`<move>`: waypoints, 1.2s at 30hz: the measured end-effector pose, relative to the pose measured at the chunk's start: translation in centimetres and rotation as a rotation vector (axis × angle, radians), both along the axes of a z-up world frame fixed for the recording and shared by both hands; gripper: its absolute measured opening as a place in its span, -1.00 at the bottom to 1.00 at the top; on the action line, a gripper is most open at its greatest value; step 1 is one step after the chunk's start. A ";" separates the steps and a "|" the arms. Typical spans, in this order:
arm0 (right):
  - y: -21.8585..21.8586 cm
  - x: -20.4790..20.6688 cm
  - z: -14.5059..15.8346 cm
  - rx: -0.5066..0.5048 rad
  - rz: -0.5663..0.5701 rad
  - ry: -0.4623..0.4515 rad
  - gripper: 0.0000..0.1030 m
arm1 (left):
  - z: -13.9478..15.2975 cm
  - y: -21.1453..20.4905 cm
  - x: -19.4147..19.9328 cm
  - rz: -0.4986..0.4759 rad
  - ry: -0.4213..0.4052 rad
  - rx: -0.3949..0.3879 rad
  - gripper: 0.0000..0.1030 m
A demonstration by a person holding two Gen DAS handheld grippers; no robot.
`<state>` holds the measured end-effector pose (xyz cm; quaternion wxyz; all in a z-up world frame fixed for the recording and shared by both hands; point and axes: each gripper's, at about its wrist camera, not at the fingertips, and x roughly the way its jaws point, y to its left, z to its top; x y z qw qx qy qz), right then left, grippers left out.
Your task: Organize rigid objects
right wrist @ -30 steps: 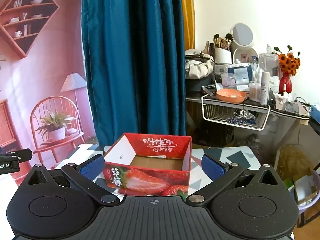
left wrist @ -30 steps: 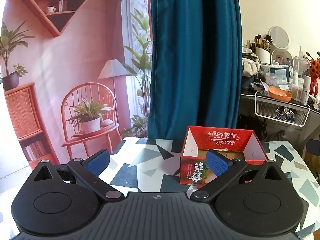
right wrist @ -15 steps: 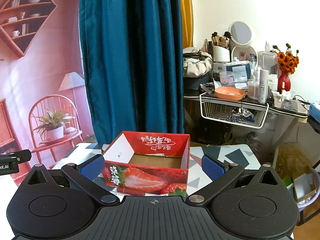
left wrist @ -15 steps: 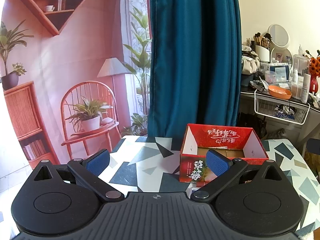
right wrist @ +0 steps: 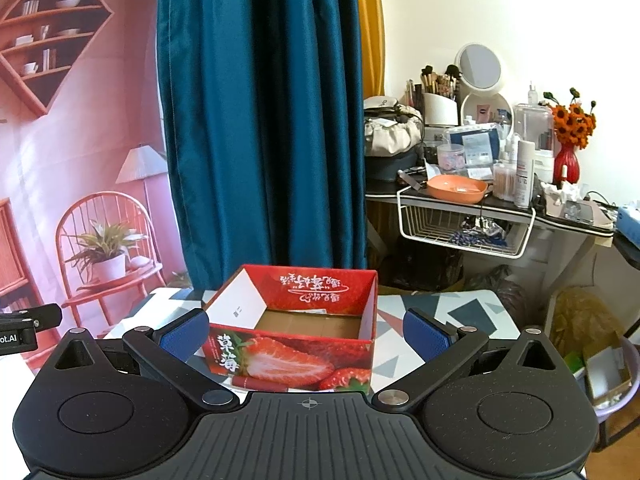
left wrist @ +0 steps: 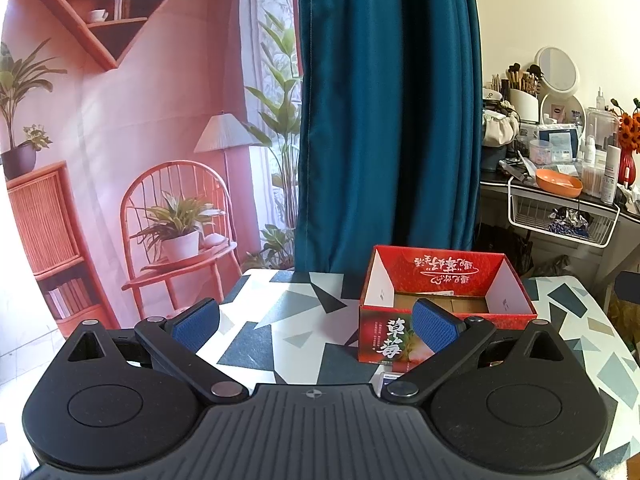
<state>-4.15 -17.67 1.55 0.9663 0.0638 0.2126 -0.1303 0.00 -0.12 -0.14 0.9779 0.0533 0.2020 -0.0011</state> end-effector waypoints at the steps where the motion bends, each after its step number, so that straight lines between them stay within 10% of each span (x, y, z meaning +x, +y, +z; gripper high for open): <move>1: 0.0 0.0 0.0 0.001 0.000 0.000 0.99 | 0.0 0.0 0.0 0.000 0.000 0.000 1.00; 36: 0.1 -0.1 0.0 -0.001 -0.001 -0.003 0.99 | 0.1 -0.2 0.1 0.017 0.008 0.008 1.00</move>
